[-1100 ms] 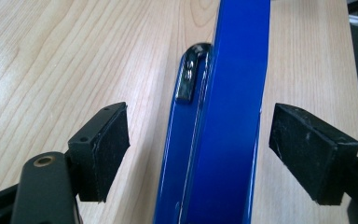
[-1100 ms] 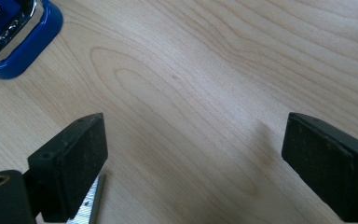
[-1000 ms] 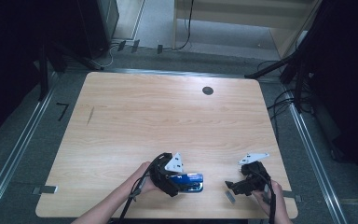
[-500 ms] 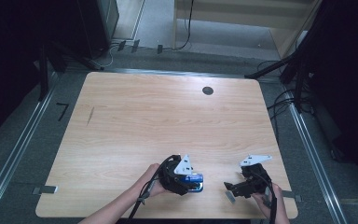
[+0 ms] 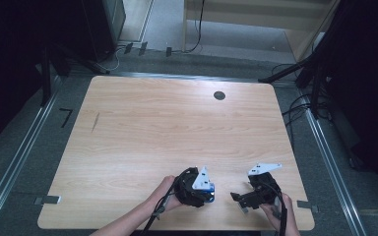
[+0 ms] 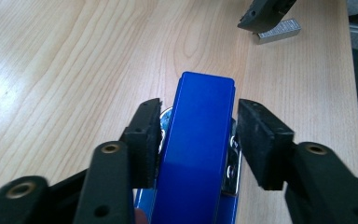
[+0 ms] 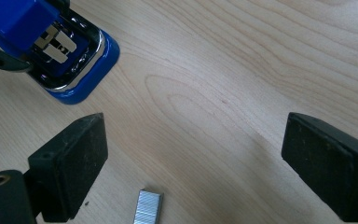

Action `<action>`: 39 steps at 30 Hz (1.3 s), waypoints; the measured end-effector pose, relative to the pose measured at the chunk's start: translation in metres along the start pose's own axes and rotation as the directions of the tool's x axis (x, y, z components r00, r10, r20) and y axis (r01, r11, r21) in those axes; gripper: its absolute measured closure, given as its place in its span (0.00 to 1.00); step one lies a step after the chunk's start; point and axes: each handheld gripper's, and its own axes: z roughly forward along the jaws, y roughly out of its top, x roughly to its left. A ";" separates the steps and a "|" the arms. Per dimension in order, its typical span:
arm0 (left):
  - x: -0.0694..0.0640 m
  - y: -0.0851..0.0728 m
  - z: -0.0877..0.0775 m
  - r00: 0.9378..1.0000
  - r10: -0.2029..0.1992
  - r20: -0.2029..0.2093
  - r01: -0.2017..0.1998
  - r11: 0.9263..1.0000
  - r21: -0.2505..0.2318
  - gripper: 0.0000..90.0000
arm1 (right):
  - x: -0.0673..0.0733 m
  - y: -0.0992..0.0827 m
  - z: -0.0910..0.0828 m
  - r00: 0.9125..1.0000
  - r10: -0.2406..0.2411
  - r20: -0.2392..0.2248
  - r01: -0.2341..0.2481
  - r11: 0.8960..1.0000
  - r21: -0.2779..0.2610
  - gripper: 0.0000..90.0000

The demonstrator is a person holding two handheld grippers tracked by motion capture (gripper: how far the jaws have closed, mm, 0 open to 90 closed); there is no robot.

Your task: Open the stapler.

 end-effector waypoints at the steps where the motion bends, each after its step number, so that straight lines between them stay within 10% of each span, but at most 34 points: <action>1: 0.000 0.000 0.001 1.000 0.000 -0.014 0.000 1.000 0.000 0.60 | 0.000 0.000 0.000 1.000 0.005 -0.001 -0.005 1.000 0.000 0.08; 26: 0.003 -0.003 -0.021 0.998 0.053 -0.023 -0.056 0.992 -0.111 0.70 | 0.018 0.011 -0.003 0.998 0.065 -0.019 -0.066 0.991 -0.114 0.16; 39: 0.005 -0.004 -0.030 0.997 0.072 -0.027 -0.075 0.986 -0.146 0.72 | 0.041 0.031 0.006 0.998 0.045 -0.049 -0.052 0.986 -0.159 0.58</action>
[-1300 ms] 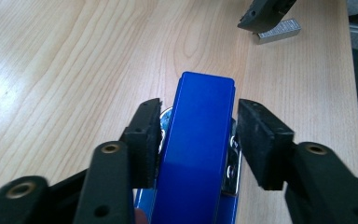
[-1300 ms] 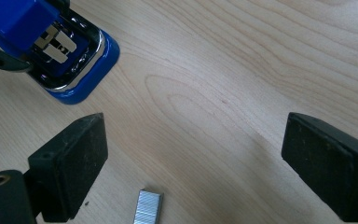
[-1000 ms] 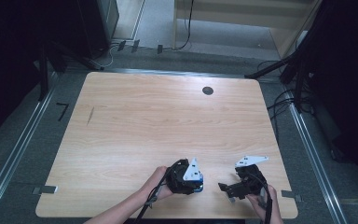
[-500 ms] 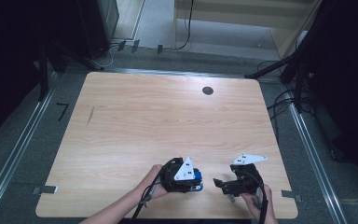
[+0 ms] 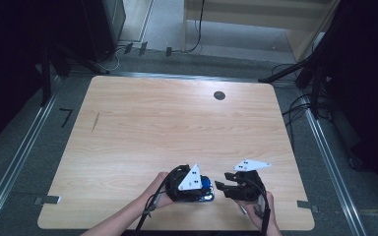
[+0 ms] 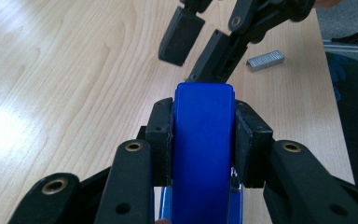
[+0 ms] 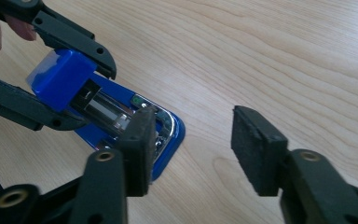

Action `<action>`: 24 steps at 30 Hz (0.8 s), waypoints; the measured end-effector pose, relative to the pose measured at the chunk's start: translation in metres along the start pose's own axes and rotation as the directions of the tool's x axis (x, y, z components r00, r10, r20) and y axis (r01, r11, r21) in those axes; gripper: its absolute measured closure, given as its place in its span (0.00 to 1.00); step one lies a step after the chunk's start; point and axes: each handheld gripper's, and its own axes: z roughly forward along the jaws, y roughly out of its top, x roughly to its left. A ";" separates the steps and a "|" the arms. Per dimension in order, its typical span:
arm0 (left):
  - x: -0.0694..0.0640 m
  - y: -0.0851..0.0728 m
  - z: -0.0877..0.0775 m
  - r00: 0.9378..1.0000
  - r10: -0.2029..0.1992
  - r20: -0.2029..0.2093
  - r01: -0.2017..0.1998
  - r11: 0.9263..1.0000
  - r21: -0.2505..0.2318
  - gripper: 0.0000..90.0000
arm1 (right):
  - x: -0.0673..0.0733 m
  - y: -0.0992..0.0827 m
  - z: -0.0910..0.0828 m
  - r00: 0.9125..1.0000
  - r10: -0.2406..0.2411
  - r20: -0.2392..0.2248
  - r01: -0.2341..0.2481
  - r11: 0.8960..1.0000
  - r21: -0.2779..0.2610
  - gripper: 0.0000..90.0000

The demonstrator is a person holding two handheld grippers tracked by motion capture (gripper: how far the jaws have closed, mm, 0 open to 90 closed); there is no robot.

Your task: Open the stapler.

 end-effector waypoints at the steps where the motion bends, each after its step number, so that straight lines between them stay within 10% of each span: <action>1: 0.000 0.000 -0.001 1.000 -0.002 0.001 0.002 1.000 -0.001 0.72 | 0.001 0.000 0.001 1.000 -0.006 -0.002 0.006 1.000 0.002 0.60; 24: -0.002 0.003 -0.007 1.000 0.029 -0.012 -0.029 1.000 0.008 0.73 | 0.020 0.001 0.019 0.994 -0.113 0.000 0.113 0.992 0.052 0.80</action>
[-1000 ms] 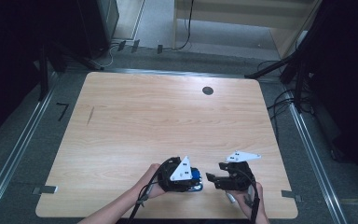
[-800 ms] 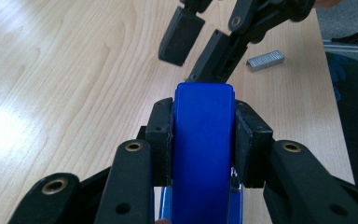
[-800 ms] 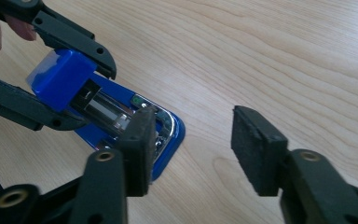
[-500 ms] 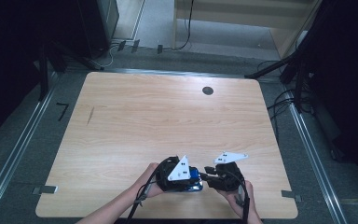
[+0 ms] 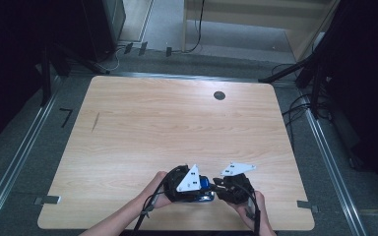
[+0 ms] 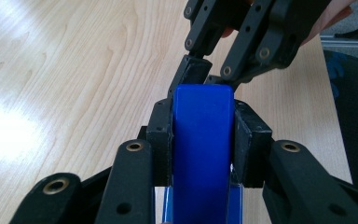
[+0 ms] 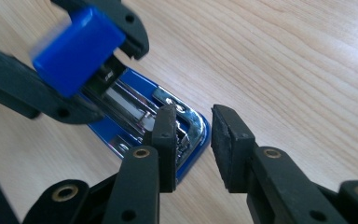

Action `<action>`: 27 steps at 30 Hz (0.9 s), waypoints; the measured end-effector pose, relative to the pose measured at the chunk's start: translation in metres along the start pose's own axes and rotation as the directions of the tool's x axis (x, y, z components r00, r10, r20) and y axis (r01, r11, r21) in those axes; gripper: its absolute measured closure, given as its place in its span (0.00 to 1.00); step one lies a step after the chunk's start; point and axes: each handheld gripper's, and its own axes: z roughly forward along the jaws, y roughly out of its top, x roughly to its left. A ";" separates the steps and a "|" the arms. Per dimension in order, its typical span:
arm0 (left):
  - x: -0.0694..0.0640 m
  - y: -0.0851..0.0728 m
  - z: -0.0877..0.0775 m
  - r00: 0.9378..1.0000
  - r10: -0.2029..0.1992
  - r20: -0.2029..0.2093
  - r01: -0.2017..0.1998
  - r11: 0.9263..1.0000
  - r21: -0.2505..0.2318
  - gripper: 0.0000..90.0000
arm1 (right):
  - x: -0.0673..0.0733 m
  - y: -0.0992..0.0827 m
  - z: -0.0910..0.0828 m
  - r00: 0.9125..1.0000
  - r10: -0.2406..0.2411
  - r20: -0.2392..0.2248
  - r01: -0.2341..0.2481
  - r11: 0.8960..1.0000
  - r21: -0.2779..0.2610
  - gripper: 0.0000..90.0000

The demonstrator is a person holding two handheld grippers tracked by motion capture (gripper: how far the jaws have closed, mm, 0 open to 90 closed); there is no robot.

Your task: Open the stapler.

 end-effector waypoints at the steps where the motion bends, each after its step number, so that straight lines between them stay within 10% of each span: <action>1: -0.001 0.001 0.000 1.000 0.001 -0.003 -0.001 1.000 0.003 0.73 | 0.003 -0.002 0.003 0.999 -0.048 0.026 0.047 0.999 0.013 0.81; 27: -0.001 0.006 -0.030 0.999 -0.026 -0.024 0.027 0.998 0.063 0.73 | 0.008 -0.001 0.003 0.994 -0.091 0.056 0.090 0.996 0.022 0.82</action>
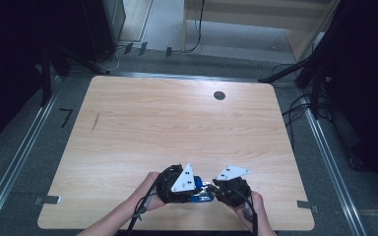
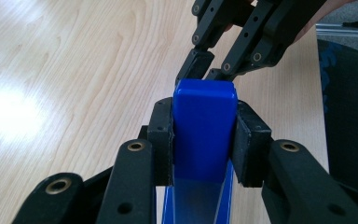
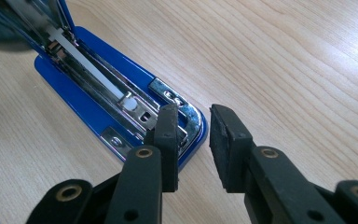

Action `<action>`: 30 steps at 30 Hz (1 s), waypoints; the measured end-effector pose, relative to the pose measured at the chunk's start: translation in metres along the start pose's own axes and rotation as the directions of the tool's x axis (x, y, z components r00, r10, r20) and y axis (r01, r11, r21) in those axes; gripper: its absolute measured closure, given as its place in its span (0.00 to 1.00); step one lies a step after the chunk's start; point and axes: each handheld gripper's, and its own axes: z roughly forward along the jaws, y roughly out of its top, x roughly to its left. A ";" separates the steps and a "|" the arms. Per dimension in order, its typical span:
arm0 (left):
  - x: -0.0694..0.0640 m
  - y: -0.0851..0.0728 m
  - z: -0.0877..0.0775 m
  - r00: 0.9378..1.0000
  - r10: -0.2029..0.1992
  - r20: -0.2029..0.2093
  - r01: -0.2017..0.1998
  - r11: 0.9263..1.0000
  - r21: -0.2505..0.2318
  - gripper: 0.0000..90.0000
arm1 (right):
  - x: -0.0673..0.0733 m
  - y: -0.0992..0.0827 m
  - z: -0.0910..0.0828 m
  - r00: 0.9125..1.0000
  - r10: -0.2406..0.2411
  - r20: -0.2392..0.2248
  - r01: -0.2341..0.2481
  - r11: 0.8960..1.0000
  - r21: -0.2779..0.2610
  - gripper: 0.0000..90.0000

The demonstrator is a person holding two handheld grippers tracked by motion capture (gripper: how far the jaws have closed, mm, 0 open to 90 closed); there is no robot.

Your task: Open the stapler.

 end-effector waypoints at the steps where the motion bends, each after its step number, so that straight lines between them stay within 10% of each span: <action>1: 0.001 -0.001 -0.002 1.000 -0.003 0.002 0.003 1.000 -0.002 0.73 | 0.000 0.000 0.000 1.000 0.002 0.001 -0.002 1.000 0.003 0.82; 30: 0.004 -0.031 -0.041 0.994 -0.108 -0.020 0.107 0.994 -0.018 0.73 | 0.004 0.002 0.000 1.000 -0.012 0.023 0.011 1.000 0.018 0.83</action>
